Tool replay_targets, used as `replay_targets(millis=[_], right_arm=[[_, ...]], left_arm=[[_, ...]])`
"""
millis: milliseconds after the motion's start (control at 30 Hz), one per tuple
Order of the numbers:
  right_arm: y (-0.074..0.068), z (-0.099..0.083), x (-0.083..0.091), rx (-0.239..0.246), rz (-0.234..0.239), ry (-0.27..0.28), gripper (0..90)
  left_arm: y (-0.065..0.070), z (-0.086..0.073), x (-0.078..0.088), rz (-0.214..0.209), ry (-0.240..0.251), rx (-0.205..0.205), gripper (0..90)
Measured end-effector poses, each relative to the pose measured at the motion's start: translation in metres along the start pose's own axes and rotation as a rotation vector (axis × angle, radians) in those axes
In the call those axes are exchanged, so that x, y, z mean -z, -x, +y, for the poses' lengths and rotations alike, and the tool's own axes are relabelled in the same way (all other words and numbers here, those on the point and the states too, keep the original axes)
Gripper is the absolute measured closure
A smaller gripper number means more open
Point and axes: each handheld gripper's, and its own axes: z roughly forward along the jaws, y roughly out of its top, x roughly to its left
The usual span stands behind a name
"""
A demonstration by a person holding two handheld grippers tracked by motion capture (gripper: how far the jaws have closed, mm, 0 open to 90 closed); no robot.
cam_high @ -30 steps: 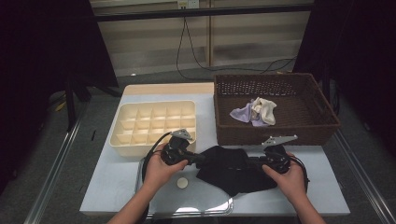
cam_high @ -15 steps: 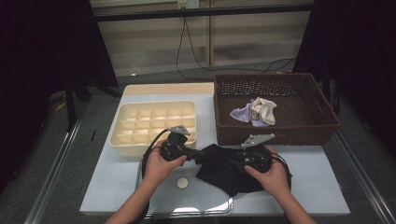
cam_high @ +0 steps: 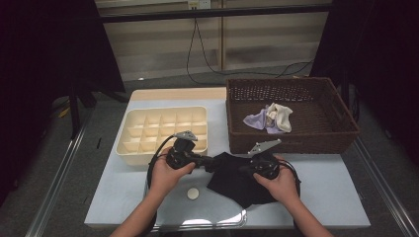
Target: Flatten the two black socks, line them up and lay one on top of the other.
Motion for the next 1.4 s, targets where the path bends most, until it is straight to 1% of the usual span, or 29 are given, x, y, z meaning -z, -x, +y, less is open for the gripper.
replay_targets(millis=[67,100,133,167,200,267,300,367,500,567,633,800,833,867,933,967,1033,1067,1133,1200,1267,1333,1367,1400], right_arm=[[-0.001,-0.001,0.006,0.0,0.005,0.003,89.1],[-0.001,-0.002,0.009,0.008,0.012,0.009,89.1],[-0.002,-0.003,0.013,0.008,0.011,0.002,89.1],[-0.002,-0.004,0.016,0.009,0.016,0.014,89.1],[-0.001,-0.005,0.02,0.008,0.025,0.012,89.1],[0.001,-0.007,0.027,0.001,0.015,0.023,89.0],[0.002,-0.008,0.029,-0.001,0.023,0.03,89.0],[0.003,-0.009,0.034,-0.007,0.023,0.038,89.0],[0.005,-0.011,0.041,-0.013,0.039,0.049,89.0],[0.004,-0.012,0.043,-0.011,0.033,0.049,89.0],[0.004,-0.014,0.045,-0.015,0.042,0.055,89.0],[0.004,-0.021,0.049,-0.024,0.052,0.052,88.8],[0.005,-0.023,0.049,-0.026,0.048,0.052,88.7],[0.006,-0.024,0.049,-0.025,0.035,0.042,88.6],[0.007,-0.026,0.046,-0.035,0.032,0.036,88.5],[0.008,-0.027,0.044,-0.042,0.035,0.028,88.5],[0.009,-0.028,0.042,-0.044,0.035,0.025,88.3],[0.01,-0.029,0.041,-0.046,0.035,0.023,88.2],[0.01,-0.03,0.039,-0.047,0.034,0.026,87.8],[0.011,-0.03,0.038,-0.048,0.025,0.021,87.5],[0.012,-0.031,0.037,-0.044,0.016,0.014,86.7],[0.013,-0.032,0.036,-0.049,0.015,0.016,86.5],[0.013,-0.032,0.036,-0.05,0.01,0.01,86.1],[0.013,-0.032,0.035,-0.045,0.003,0.01,86.1]], left_arm=[[-0.002,0.0,0.004,0.001,0.011,0.013,87.0],[-0.004,0.0,0.006,0.006,0.017,0.018,87.0],[-0.005,0.0,0.007,0.011,0.021,0.026,86.9],[-0.007,-0.001,0.009,0.011,0.026,0.033,86.9],[-0.008,-0.001,0.01,0.019,0.037,0.038,86.9],[-0.01,0.0,0.014,0.026,0.041,0.044,86.9],[-0.01,0.0,0.015,0.03,0.05,0.045,86.9],[-0.01,0.001,0.017,0.028,0.058,0.054,86.9],[-0.01,0.001,0.017,0.022,0.058,0.059,86.9],[-0.01,0.0,0.016,0.023,0.045,0.054,86.7],[-0.009,0.0,0.014,0.023,0.04,0.061,86.7],[-0.009,0.0,0.014,0.025,0.042,0.066,86.9],[-0.009,-0.001,0.012,0.026,0.043,0.066,86.7],[-0.009,-0.001,0.012,0.031,0.037,0.063,86.6],[-0.009,-0.002,0.008,0.026,0.019,0.062,86.3],[-0.008,-0.003,0.007,0.032,0.019,0.056,85.8],[-0.008,-0.004,0.005,0.04,0.022,0.046,81.6],[-0.009,-0.004,0.005,0.048,0.016,0.035,80.5],[-0.009,-0.005,0.006,0.073,0.016,0.025,75.7],[-0.009,-0.006,0.007,0.087,0.001,0.014,75.4],[-0.009,-0.006,0.007,0.079,0.005,0.021,72.7],[-0.007,-0.006,0.007,0.087,-0.002,0.002,69.9],[-0.005,-0.006,0.006,0.091,-0.017,-0.01,68.6],[-0.004,-0.007,0.005,0.093,-0.018,-0.019,68.3]])
